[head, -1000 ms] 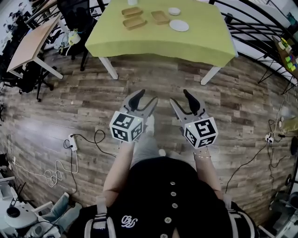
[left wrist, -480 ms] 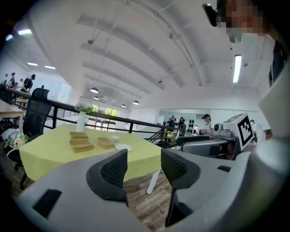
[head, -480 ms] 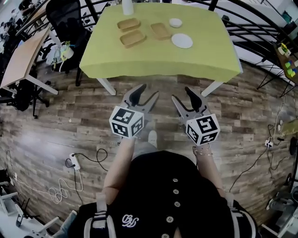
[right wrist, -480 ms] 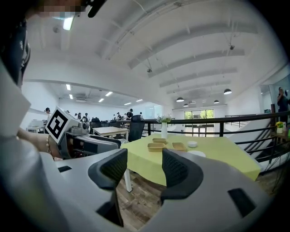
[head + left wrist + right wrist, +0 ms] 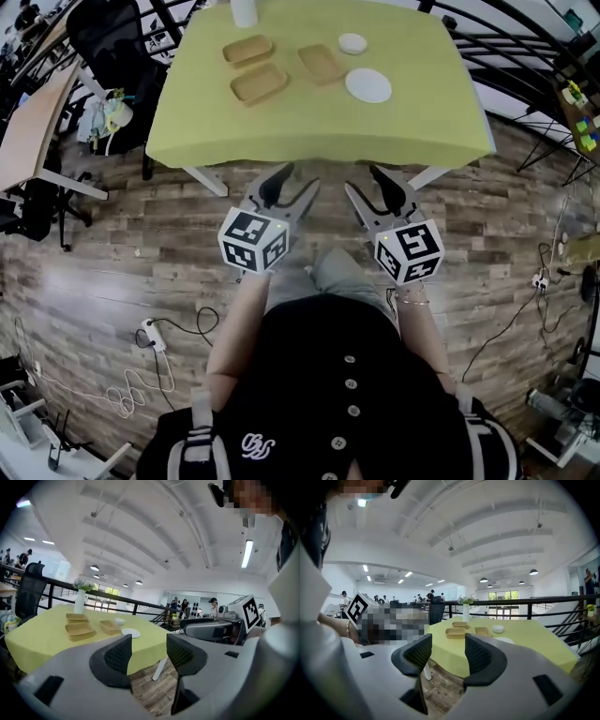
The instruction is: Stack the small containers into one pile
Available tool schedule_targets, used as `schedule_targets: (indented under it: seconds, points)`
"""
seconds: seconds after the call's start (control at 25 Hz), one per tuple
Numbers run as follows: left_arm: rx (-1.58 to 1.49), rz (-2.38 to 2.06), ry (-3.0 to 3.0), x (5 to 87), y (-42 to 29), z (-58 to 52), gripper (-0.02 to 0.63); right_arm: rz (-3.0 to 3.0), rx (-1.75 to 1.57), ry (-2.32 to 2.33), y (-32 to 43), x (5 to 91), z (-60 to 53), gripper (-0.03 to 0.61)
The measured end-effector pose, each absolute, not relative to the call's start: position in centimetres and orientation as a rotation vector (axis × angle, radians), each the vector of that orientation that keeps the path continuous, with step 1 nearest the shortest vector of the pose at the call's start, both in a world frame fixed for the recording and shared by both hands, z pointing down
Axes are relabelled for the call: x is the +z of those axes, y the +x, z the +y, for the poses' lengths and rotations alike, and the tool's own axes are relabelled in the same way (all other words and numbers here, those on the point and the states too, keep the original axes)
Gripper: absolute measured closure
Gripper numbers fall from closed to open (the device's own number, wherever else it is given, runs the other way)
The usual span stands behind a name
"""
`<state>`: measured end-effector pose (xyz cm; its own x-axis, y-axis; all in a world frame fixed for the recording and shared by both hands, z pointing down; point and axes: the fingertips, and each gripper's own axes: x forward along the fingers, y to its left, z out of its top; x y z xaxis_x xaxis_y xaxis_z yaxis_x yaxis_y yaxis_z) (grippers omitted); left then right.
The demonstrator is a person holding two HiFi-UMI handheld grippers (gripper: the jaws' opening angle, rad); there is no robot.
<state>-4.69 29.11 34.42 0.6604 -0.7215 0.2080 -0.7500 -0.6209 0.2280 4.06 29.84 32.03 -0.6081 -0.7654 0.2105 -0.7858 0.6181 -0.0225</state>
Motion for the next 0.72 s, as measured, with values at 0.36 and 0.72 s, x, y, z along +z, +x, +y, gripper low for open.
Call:
schedule_targets:
  seconds: [0.36,0.72]
  points:
    - [0.162,-1.237,2.520,35.8,-6.9,21.3,0.385,-2.684,0.160,1.210,2.5,32.8,20.0,0.345]
    - [0.169,-1.268,2.474,36.6,-6.3,10.7,0.385,-2.693,0.213,1.161,3.1,34.0,9.2,0.345]
